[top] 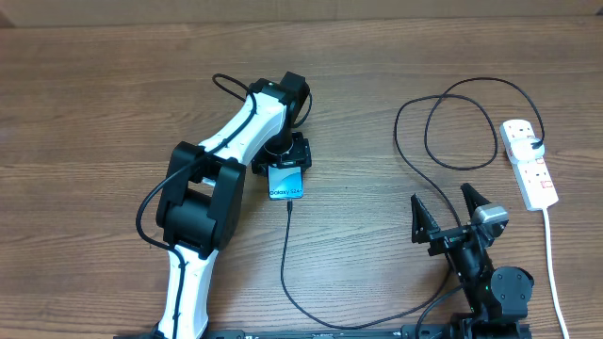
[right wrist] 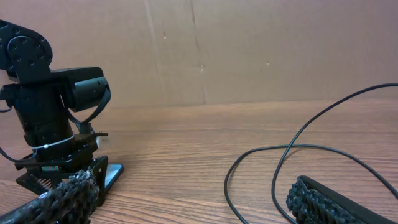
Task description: Plug charger to phone and switch on socket
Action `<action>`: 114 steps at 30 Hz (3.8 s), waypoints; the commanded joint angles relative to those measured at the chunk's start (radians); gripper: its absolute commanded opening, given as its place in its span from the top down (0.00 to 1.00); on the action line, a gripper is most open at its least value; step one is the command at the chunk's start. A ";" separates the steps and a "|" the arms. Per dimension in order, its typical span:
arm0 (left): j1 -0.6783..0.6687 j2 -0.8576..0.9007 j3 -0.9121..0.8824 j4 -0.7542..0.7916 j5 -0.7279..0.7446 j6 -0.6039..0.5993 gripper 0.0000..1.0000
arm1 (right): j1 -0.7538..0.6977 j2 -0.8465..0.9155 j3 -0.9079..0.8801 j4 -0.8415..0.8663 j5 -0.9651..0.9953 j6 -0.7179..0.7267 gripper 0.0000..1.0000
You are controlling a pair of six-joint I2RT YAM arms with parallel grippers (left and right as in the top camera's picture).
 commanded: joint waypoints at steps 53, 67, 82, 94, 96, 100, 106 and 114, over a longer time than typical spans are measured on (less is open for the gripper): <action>0.085 0.064 0.088 -0.084 0.433 0.275 0.26 | 0.004 -0.009 -0.010 0.006 0.010 -0.001 0.00; 0.086 0.064 0.088 -0.081 0.511 0.325 0.23 | 0.004 0.002 0.086 0.044 -0.394 0.263 0.00; 0.085 0.064 0.088 -0.074 0.620 0.325 0.22 | 0.004 0.797 0.940 -0.677 -0.358 0.071 0.00; 0.066 0.064 0.088 -0.070 0.660 0.325 0.22 | 0.069 1.265 1.029 -0.756 -0.559 0.085 0.23; 0.059 0.064 0.088 -0.067 0.660 0.325 0.22 | 0.110 1.339 1.029 -0.743 -0.558 0.091 0.23; 0.045 0.064 0.088 -0.067 0.660 0.325 0.22 | 0.172 1.484 1.029 -0.674 -0.507 0.195 0.23; 0.034 0.064 0.088 -0.068 0.660 0.325 0.22 | 0.240 1.682 1.029 -0.559 -0.507 0.241 0.23; 0.032 0.064 0.088 -0.068 0.660 0.325 0.22 | 0.304 1.786 1.029 -0.470 -0.505 0.253 0.28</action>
